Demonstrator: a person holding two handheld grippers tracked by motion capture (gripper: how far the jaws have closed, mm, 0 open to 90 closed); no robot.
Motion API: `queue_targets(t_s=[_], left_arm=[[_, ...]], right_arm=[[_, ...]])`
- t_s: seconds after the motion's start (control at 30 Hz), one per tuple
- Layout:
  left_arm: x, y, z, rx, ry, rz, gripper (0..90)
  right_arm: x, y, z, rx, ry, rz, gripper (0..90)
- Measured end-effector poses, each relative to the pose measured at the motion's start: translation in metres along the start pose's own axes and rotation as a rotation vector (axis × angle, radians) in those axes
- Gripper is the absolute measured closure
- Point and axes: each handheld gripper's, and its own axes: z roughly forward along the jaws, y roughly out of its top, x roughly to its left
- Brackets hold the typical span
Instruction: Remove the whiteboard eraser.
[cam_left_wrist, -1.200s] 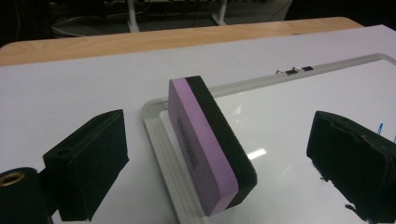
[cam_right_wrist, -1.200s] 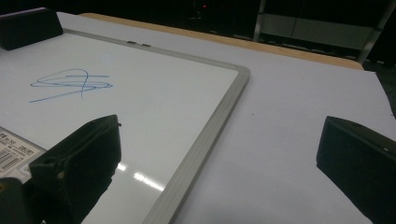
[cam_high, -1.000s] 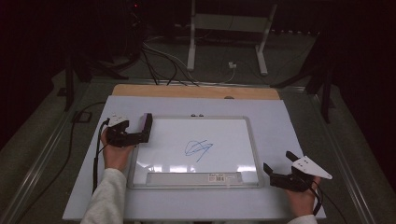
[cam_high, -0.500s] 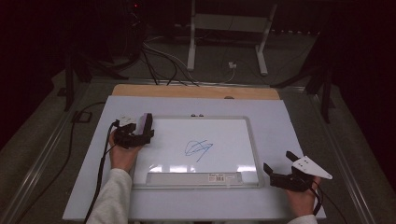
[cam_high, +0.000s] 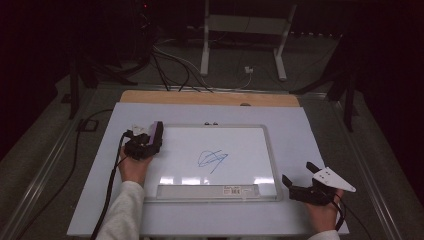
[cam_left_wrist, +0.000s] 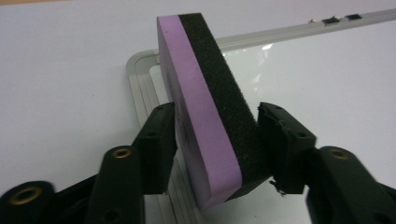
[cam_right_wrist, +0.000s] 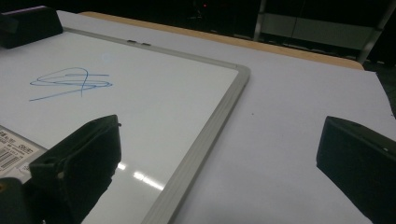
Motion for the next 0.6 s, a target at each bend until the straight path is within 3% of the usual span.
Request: queue_targets(t_s=[0.33,0.6], left_arm=[[-0.0046,0.0006,-0.0025,0.002,0.049,0.020,59.1],[-0.0075,0.0005,-0.0049,0.002,0.063,0.044,63.9]], right_arm=[[0.0000,-0.0002,0.0004,0.002,0.001,-0.001,0.0],[0.0006,-0.0002,0.0008,0.005,0.004,-0.003,0.0]])
